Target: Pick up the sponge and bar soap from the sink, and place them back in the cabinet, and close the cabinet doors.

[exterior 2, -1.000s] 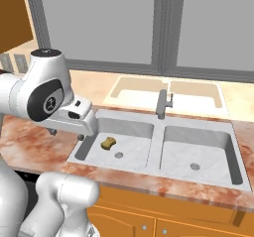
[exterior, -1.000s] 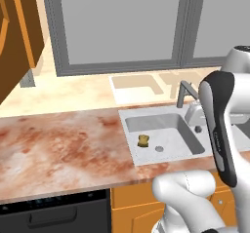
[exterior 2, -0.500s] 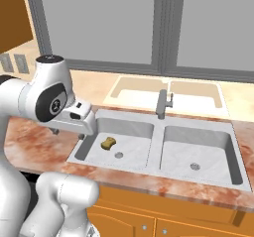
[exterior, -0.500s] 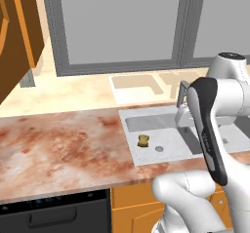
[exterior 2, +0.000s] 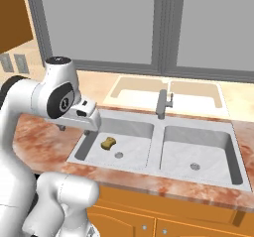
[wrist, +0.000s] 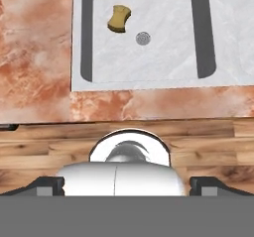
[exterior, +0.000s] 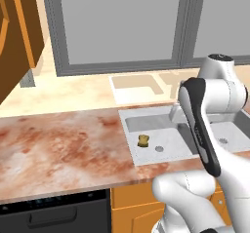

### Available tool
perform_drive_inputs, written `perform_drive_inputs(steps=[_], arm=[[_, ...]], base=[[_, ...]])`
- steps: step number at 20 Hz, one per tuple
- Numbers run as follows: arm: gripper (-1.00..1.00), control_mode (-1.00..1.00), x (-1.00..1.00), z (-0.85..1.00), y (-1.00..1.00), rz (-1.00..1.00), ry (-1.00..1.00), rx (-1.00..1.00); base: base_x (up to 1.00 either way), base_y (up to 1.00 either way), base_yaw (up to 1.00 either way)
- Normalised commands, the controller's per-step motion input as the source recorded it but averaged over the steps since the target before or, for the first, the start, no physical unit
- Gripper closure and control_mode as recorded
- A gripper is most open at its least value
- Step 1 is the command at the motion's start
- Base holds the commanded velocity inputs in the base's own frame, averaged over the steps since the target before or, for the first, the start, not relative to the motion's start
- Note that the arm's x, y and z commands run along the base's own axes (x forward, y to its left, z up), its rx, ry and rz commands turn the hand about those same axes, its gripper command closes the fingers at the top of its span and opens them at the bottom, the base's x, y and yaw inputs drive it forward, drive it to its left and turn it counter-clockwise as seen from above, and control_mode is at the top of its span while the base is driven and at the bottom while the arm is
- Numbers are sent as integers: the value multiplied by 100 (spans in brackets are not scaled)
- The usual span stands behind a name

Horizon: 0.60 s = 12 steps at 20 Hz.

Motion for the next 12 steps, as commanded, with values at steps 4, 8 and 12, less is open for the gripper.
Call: perform_drive_inputs(steps=[4,8,12], arm=[[-100,-100,39,-18,0,0,0,0],[-100,-100,40,-18,0,0,0,0],[-100,-100,37,-21,0,0,0,0]], base=[[0,0,0],[0,0,0],[0,0,0]])
